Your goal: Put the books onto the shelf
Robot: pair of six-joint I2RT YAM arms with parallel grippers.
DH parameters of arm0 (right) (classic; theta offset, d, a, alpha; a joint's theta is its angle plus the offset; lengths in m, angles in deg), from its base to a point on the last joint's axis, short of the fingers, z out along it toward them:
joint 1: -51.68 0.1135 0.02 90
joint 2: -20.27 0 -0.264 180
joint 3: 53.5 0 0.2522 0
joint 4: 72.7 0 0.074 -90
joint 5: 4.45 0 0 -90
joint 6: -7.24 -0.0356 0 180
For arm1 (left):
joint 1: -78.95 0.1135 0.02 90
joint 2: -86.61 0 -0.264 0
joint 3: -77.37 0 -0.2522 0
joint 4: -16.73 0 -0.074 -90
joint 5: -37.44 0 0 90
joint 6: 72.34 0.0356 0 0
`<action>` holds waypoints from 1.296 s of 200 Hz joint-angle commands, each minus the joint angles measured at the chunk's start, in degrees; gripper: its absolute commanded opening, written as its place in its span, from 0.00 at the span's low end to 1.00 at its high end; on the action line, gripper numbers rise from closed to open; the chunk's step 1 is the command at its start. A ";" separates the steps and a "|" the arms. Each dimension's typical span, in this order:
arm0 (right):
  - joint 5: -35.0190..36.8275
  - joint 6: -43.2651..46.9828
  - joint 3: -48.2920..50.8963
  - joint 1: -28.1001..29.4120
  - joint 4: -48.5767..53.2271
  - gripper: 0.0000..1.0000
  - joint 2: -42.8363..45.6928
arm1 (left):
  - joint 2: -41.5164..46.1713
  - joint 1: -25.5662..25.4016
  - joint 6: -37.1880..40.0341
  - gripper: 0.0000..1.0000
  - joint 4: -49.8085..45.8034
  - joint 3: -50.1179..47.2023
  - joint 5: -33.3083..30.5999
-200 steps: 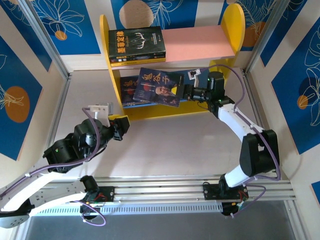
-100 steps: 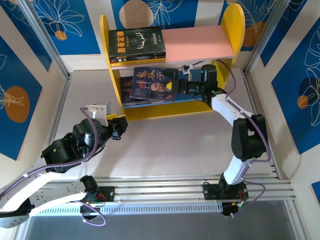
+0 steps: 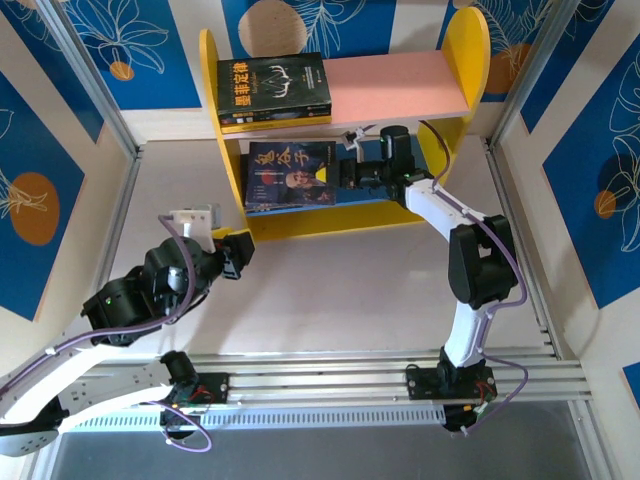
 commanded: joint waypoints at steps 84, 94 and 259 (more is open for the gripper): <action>0.24 7.03 -9.07 0.76 9.58 0.17 -3.01 | 2.88 0.42 0.72 0.44 -0.50 -0.79 -1.90; 0.68 7.41 -9.65 0.70 10.36 0.18 -3.41 | 3.03 0.46 0.68 0.44 -0.51 -0.83 -1.98; 31.15 6.75 -10.31 1.58 23.80 0.52 0.18 | 4.11 0.51 -0.04 0.44 -0.59 -2.50 -2.59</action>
